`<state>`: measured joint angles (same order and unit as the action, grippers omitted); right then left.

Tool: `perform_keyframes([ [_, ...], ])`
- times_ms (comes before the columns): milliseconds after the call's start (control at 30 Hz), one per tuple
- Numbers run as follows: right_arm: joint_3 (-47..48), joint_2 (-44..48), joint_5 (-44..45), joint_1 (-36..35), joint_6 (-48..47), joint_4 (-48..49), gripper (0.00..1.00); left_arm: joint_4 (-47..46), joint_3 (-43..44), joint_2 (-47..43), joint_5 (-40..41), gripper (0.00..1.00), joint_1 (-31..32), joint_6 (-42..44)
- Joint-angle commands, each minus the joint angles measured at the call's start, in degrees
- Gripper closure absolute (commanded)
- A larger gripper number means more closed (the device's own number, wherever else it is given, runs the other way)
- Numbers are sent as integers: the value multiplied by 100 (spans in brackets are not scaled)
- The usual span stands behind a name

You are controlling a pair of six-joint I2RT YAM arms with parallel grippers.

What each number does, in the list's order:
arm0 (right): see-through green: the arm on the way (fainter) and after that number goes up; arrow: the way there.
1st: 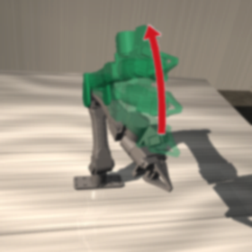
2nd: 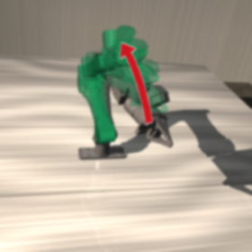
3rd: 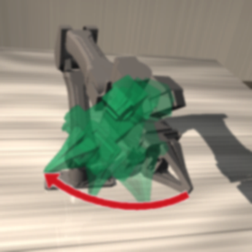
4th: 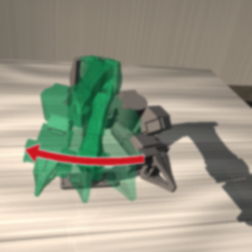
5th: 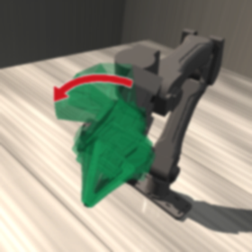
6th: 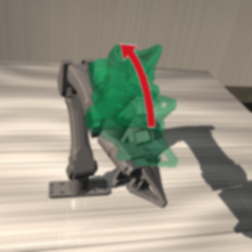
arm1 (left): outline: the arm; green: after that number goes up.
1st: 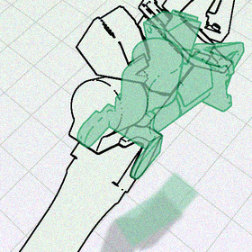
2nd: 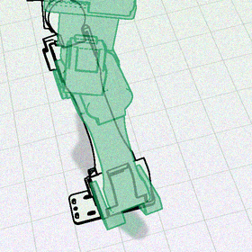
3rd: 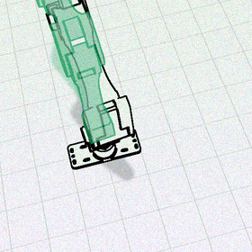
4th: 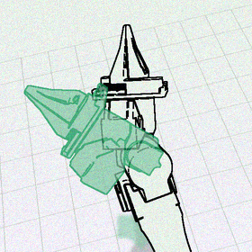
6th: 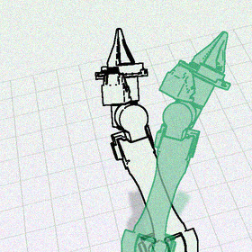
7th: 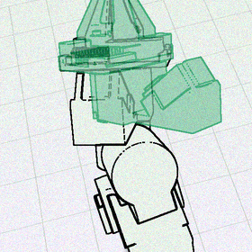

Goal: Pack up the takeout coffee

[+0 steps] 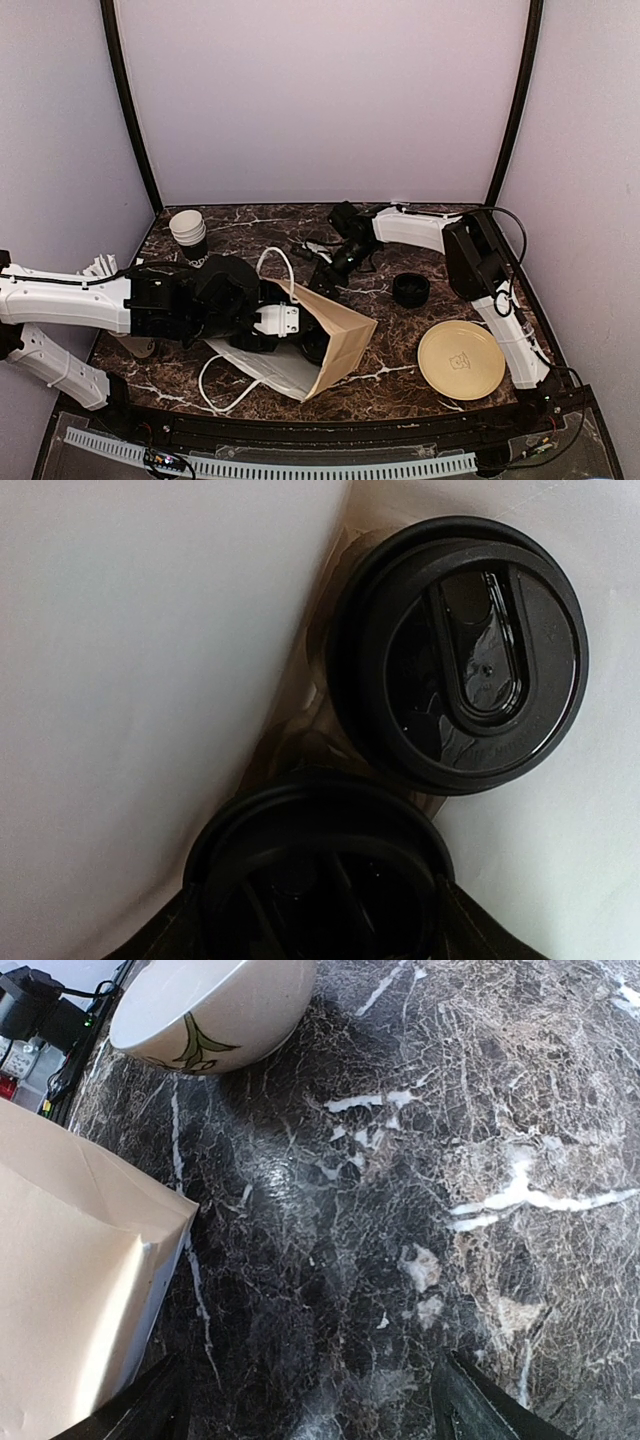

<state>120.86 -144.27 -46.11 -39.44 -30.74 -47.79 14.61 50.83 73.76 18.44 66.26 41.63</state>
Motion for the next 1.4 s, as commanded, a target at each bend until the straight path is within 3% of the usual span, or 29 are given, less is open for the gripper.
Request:
perform_keyframes([
  [0,-54,-299,-180,-196,33,-468,17,-31,17,-143,-134,50,-33,112],
  [267,-127,-267,-134,-196,5,-477,16,427,221,-348,358,51,-28,294],
  [567,-163,-238,-121,-196,-2,-481,16,796,351,-534,-451,52,-25,17],
  [767,-248,-204,-157,-196,-42,-480,16,528,262,-441,-769,52,-25,-92],
  [1367,-398,-144,-391,-212,-494,-793,16,719,207,52,-472,55,-45,-153],
])
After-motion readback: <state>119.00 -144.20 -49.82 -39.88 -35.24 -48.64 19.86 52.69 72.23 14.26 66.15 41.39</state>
